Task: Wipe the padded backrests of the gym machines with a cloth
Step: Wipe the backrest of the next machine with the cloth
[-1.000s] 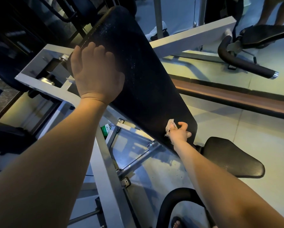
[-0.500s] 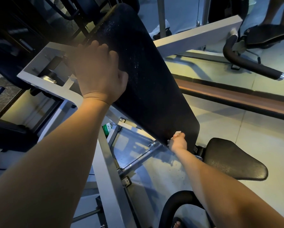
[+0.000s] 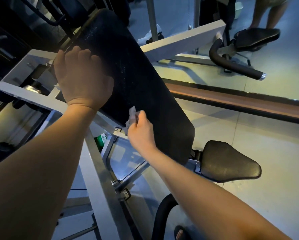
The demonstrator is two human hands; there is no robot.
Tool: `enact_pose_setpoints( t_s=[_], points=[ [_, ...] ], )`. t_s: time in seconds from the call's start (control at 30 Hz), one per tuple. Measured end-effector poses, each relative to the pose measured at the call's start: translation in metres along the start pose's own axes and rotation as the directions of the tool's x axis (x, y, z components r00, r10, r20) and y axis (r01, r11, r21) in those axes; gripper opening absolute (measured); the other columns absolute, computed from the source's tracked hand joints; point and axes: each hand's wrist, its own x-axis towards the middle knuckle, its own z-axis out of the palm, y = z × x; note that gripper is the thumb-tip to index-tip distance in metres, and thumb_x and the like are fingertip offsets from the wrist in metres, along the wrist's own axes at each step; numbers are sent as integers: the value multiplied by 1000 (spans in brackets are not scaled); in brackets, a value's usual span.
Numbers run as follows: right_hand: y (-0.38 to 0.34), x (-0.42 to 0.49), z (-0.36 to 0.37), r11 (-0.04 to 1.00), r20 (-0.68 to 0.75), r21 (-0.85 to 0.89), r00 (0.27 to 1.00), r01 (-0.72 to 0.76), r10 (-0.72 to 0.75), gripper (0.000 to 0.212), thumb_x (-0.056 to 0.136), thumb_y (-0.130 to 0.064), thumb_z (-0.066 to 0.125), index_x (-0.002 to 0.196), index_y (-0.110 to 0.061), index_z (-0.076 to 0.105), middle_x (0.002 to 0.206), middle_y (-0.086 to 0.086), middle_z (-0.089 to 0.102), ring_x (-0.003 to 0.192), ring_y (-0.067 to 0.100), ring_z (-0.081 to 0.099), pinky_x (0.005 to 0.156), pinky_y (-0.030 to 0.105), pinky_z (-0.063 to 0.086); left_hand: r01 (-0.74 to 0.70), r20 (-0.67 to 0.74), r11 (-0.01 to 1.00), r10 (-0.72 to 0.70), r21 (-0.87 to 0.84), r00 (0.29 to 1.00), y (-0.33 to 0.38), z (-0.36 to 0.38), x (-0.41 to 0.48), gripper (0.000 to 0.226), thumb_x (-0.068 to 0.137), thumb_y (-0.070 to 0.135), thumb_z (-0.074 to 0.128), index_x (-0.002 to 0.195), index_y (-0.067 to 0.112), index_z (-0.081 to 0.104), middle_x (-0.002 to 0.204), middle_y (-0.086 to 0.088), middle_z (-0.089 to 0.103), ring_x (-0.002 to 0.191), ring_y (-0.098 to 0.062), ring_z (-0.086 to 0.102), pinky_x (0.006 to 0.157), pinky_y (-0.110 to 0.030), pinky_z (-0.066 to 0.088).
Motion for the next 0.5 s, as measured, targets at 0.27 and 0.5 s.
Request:
enact_pose_setpoints(
  t_s=[0.27, 0.5],
  points=[
    [73, 28, -20, 848, -154, -9, 839, -530, 522, 11, 102, -16, 44, 109, -13, 52, 114, 11, 59, 103, 28, 56, 87, 34, 41, -4, -37, 1000, 5, 15, 999, -1, 4, 1, 36, 89, 35, 45, 110, 7, 53, 126, -13, 57, 129, -37, 46, 115, -57, 28],
    [-42, 17, 32, 988, -59, -60, 988, 141, -145, 5, 97, -3, 55, 101, -3, 52, 100, 12, 58, 86, 21, 55, 71, 22, 38, -18, -80, 999, 21, 35, 997, -2, 4, 2, 34, 88, 32, 45, 109, 8, 57, 122, -12, 61, 125, -36, 52, 113, -55, 32]
  ],
)
